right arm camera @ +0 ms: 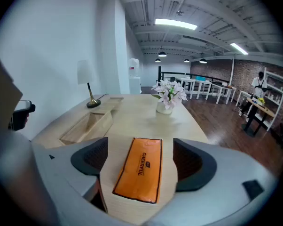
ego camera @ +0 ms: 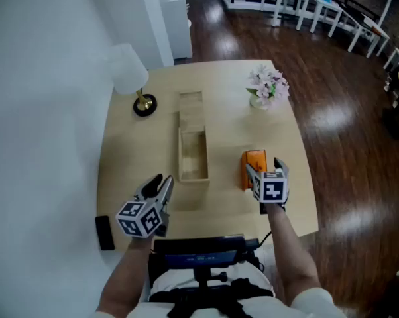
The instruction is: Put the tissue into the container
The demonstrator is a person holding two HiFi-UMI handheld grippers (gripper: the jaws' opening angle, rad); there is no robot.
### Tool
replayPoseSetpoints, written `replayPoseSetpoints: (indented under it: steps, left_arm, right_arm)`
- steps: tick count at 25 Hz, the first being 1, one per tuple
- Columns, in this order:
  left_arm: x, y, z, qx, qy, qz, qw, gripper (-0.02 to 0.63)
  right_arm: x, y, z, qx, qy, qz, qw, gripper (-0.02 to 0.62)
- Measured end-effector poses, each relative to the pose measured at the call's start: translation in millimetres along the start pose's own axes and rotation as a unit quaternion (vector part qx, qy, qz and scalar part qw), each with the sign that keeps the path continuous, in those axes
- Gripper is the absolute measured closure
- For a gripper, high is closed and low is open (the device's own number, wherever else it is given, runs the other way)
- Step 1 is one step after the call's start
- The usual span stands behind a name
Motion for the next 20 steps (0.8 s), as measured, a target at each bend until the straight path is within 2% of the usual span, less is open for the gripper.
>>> replayPoseSetpoints:
  steps: [2, 12, 16, 20]
  left_arm:
    - [3.5, -0.7, 5.8, -0.005, 0.003, 0.001, 1.0000, 0.423]
    - [12.0, 3.4, 21.7, -0.032, 0.006, 0.012, 0.9994, 0.423]
    - [10.1, 5.6, 21.7, -0.040, 0.009, 0.019, 0.9990, 0.423]
    - [5.3, 9.0, 19.8, -0.043, 0.010, 0.030, 0.9986, 0.423]
  right_arm:
    - [-7.1, 7.8, 2.9, -0.007, -0.006, 0.021, 1.000, 0.161]
    - [-26.6, 40.2, 11.3, -0.020, -0.029, 0.095, 0.995, 0.123]
    - [-35.2, 50.1, 11.0, -0.018, -0.027, 0.128, 0.991, 0.123]
    - [-39.6, 56.3, 5.8, -0.033, -0.026, 0.142, 0.989, 0.123]
Point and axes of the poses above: the fingertips, and each gripper's own axes: y forward along the fingers, z to its left, x out of its top, the point moved 6 cm from there along -y, backward along the fingers, and after that the axes turned 3 degrees about z, right-handed, at the moved point
